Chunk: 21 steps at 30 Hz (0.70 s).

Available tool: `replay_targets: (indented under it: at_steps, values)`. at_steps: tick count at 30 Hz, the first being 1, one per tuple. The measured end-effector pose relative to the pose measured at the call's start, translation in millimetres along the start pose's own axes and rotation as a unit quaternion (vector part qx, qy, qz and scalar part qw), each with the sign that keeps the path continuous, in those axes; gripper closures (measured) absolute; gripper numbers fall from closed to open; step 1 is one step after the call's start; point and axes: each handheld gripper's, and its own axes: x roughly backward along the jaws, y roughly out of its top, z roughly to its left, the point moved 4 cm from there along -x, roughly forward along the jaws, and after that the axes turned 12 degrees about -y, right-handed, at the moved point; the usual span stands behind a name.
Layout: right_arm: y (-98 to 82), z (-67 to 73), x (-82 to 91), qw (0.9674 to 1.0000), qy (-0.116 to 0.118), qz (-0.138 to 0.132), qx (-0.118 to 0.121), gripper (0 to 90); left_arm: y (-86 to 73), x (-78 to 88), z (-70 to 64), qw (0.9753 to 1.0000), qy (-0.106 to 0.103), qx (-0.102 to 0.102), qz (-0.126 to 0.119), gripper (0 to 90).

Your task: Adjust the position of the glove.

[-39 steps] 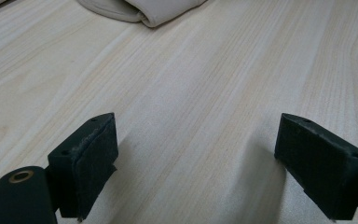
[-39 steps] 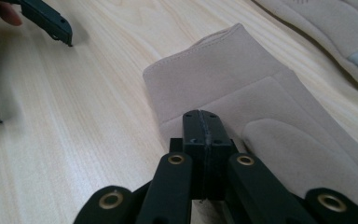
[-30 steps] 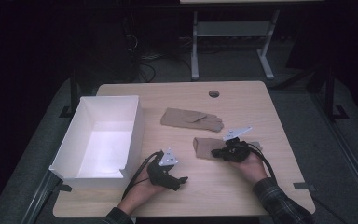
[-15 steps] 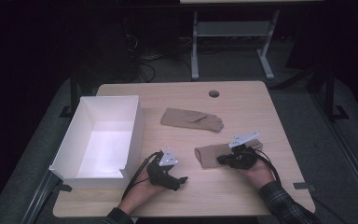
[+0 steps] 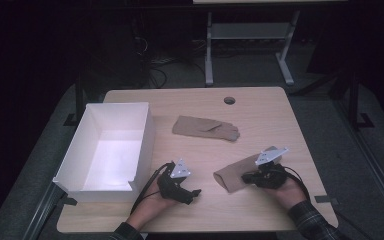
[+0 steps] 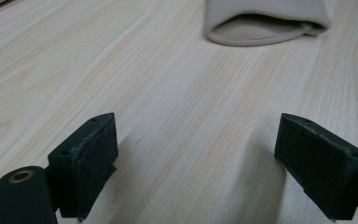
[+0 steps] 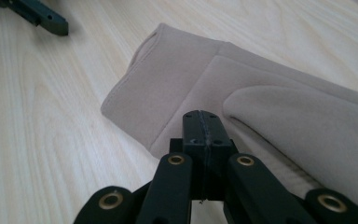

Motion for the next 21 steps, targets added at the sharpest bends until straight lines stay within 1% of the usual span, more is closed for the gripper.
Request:
replay_targets:
  at_steps: [4,10,11,13,14,15,18,20,21]
  values:
    - [-4.8,-1.6,4.6,1.0,-0.002,0.003,-0.003,89.8,0.0,0.0,0.0,1.0,0.0,0.0,0.0,12.6]
    - [-18.6,-8.8,17.4,0.9999,-0.012,0.006,-0.008,89.8,0.0,0.1,0.0,1.0,0.0,0.0,0.0,12.7]
    - [-20.5,-9.7,19.2,0.9998,-0.014,0.006,-0.011,89.8,0.1,0.3,0.5,1.0,0.001,-0.003,0.001,12.6]
    - [-23.6,-11.6,22.2,0.9997,-0.016,0.007,-0.015,89.8,0.1,0.2,0.3,1.0,0.001,-0.002,0.0,12.6]
    - [-28.7,-15.3,26.9,0.9995,-0.021,0.009,-0.021,89.8,0.0,0.1,0.0,1.0,0.0,0.0,0.0,12.6]
    - [-30.1,-16.3,28.4,0.9994,-0.022,0.01,-0.024,89.8,0.0,0.1,0.0,1.0,0.0,0.0,0.0,12.6]
    - [-32.9,-19.7,30.3,0.9994,-0.026,0.006,-0.023,89.8,-0.1,0.0,-0.3,1.0,0.0,0.002,-0.001,12.6]
    - [-37.5,-23.9,35.3,0.9986,-0.035,0.013,-0.037,89.8,-0.1,-0.1,-0.5,1.0,0.0,0.003,-0.001,12.6]
    - [-38.5,-25.2,36.9,0.9984,-0.039,0.016,-0.038,89.8,-0.2,-0.1,-0.6,1.0,0.0,0.004,-0.001,12.7]
